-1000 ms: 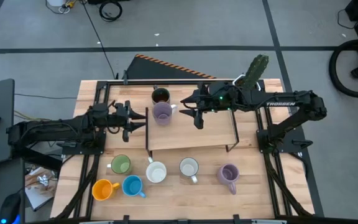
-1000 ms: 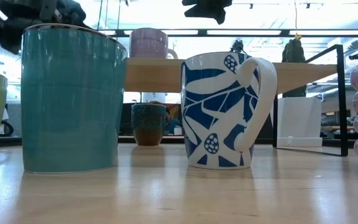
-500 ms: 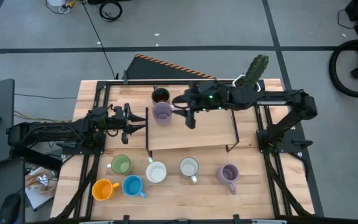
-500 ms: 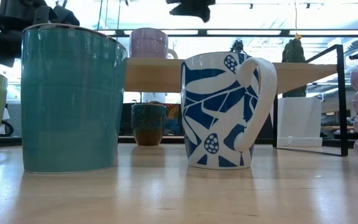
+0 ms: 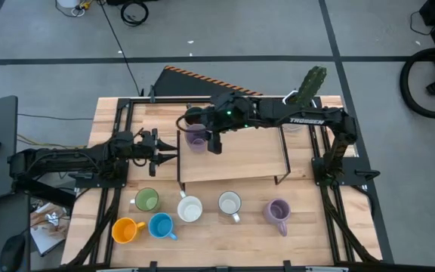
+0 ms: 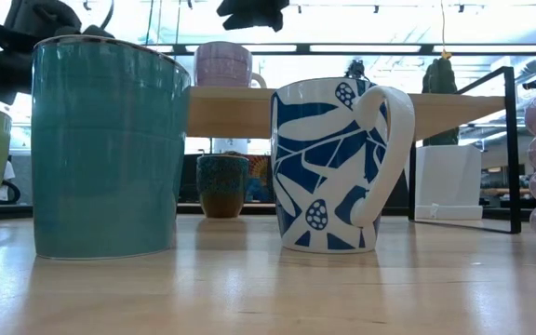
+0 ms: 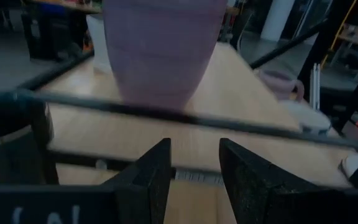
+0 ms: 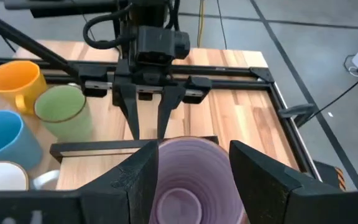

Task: Place coffee mugs
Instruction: Put the top purple mug on the shelf

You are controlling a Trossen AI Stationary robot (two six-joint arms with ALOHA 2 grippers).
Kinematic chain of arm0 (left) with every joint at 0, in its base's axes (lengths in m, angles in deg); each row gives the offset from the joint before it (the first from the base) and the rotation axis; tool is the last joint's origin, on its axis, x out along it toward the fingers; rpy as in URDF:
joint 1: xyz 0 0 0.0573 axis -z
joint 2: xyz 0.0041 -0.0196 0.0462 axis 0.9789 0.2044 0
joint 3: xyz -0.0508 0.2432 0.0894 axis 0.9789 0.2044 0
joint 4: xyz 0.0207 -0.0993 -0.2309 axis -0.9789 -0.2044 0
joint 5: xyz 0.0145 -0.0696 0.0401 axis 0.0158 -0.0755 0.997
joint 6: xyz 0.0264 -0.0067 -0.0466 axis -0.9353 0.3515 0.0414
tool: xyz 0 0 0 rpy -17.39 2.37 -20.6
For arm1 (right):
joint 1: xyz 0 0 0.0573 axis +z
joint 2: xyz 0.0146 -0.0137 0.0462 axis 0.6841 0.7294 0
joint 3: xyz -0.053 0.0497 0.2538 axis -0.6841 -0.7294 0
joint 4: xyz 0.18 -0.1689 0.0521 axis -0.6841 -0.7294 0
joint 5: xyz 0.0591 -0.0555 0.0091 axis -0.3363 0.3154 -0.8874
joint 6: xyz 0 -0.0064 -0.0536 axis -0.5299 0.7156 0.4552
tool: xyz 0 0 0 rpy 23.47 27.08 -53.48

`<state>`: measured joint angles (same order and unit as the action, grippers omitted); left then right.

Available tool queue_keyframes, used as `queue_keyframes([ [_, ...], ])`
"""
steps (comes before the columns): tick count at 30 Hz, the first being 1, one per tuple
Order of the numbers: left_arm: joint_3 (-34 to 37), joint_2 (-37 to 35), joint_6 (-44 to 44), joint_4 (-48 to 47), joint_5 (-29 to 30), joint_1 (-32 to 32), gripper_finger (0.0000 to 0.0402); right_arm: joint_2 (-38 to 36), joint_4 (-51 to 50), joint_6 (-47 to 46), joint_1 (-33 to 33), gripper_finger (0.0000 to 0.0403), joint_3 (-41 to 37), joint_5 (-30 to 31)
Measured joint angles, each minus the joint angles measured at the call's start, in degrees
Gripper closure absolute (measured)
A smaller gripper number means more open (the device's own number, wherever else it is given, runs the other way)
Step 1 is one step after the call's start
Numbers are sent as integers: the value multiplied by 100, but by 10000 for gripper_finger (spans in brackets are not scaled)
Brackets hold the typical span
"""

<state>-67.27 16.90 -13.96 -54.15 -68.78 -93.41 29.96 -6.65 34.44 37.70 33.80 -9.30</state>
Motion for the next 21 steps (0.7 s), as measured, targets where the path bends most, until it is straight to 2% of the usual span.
queue_keyframes([
  [13,0,3,13,-87,12,0,260,-7,-231,-217,323,199,114,32],
  [21,0,3,-28,-84,599,0,260,-3,-249,-220,399,199,109,49],
])
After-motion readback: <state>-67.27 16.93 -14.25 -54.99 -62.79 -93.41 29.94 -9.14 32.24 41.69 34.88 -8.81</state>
